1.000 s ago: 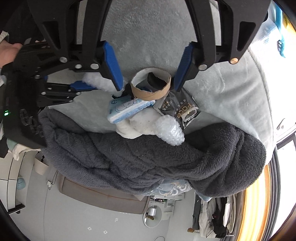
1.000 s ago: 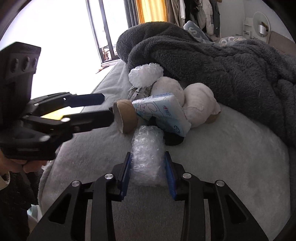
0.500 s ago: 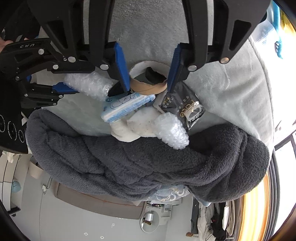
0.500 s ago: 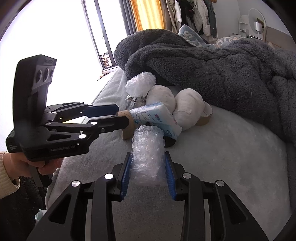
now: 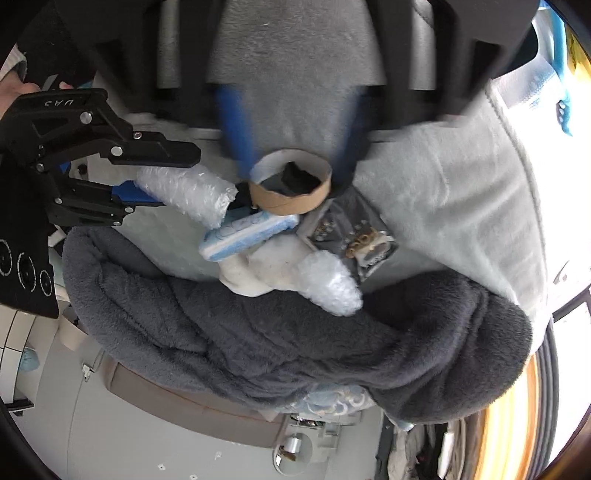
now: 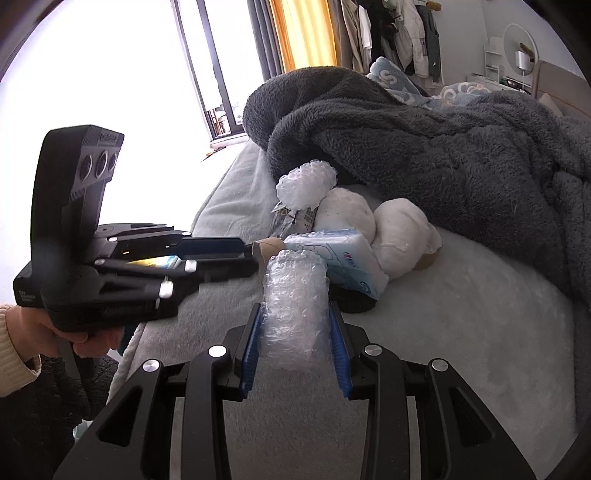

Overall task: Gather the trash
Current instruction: 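Grasp the brown cardboard tube with the left tool while the right holds the bubble wrap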

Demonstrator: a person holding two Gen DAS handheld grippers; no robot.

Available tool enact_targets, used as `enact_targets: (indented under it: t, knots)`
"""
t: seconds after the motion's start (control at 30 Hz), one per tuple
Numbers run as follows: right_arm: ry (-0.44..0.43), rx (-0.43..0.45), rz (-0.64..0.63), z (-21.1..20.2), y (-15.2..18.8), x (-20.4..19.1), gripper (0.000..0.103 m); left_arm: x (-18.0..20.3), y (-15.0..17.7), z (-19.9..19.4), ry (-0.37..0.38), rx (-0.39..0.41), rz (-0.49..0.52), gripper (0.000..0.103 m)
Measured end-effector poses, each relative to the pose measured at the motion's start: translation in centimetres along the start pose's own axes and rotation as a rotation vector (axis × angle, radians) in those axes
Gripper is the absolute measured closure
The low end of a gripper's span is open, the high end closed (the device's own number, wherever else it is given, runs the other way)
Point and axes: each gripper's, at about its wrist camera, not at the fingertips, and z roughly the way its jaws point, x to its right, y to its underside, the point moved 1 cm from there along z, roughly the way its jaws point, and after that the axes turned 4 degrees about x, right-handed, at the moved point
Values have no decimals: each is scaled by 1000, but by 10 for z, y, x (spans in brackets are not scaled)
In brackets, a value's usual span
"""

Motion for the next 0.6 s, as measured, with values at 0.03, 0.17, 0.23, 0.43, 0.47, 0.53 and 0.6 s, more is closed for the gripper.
enact_targets:
  t: [0.03,0.17,0.23,0.43,0.47,0.53,0.6]
  knots:
    - [4,-4,-3,1,0,-1,68,0,0,-1,8,6,5,35]
    - [25,-9,-1,-1,3,3,68,2,-4,0,23,22,5,35]
    - [38,-11,13,-2,6,10,68,5,-7,4,28,28,3,36]
    - [47,-5,40,-6,11,24,68,16,-6,26,-26,-28,39,45]
    - [46,-7,39,-6,12,25,68,16,-5,28,-32,-32,39,46]
    - [43,-8,37,-6,13,26,68,15,-6,29,-40,-34,34,49]
    - [37,-1,30,-9,11,23,68,14,-6,29,-36,-33,29,50]
